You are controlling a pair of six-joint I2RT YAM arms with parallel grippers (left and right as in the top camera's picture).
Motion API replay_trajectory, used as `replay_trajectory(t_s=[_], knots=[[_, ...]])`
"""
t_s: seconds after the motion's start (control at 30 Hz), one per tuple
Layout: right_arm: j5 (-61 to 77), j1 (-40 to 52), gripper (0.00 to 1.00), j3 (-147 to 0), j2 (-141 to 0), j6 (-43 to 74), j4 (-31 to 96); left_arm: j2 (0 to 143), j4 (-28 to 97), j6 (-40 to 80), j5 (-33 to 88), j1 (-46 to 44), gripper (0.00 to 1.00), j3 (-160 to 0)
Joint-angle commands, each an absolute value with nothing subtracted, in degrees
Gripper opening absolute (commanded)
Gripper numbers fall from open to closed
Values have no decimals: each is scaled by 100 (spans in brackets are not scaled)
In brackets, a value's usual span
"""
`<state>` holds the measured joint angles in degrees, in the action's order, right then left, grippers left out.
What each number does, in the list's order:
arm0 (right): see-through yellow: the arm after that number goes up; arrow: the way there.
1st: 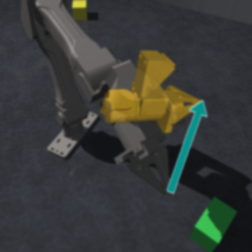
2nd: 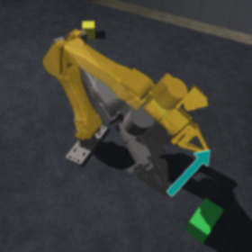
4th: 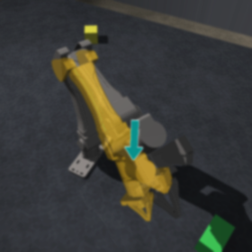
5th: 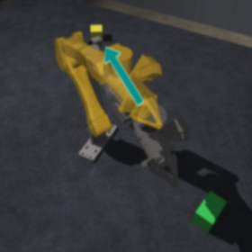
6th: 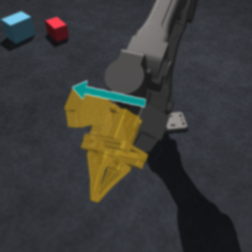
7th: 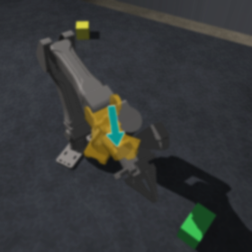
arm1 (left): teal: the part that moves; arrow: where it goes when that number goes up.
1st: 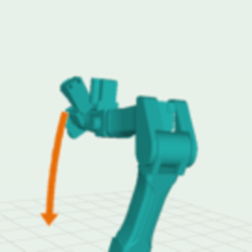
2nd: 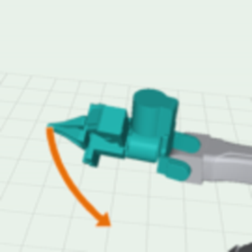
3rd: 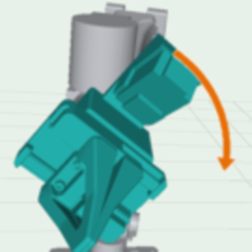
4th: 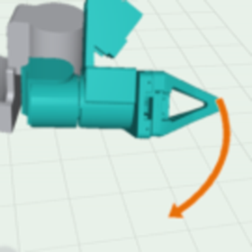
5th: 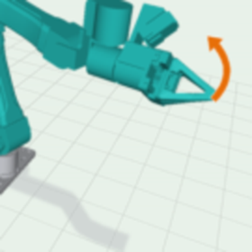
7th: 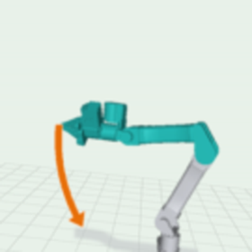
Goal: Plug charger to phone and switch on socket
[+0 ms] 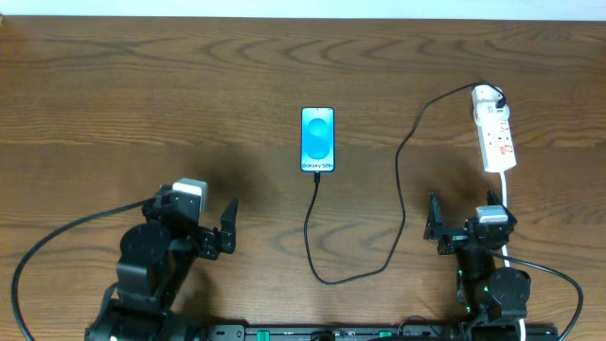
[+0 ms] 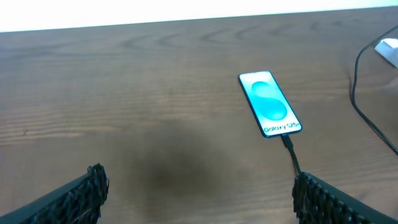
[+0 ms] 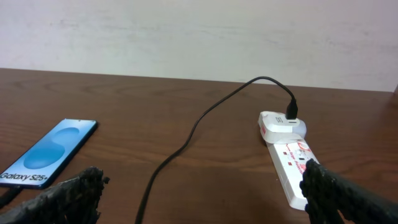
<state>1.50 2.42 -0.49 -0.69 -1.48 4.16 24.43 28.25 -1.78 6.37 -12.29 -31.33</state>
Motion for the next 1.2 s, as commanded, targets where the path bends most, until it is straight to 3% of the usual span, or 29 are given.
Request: replay_trajectory(t_s=[0.0, 0.57, 1.17], knots=[[119, 191, 99, -36, -34, -71, 436, 2021, 2451, -336, 823, -1177, 96, -2768], [117, 191, 99, -36, -34, -69, 436, 342, 760, 469, 836, -429, 96, -1129], [119, 191, 99, -36, -34, -69, 436, 8, -517, 1170, 189, -200, 96, -16]])
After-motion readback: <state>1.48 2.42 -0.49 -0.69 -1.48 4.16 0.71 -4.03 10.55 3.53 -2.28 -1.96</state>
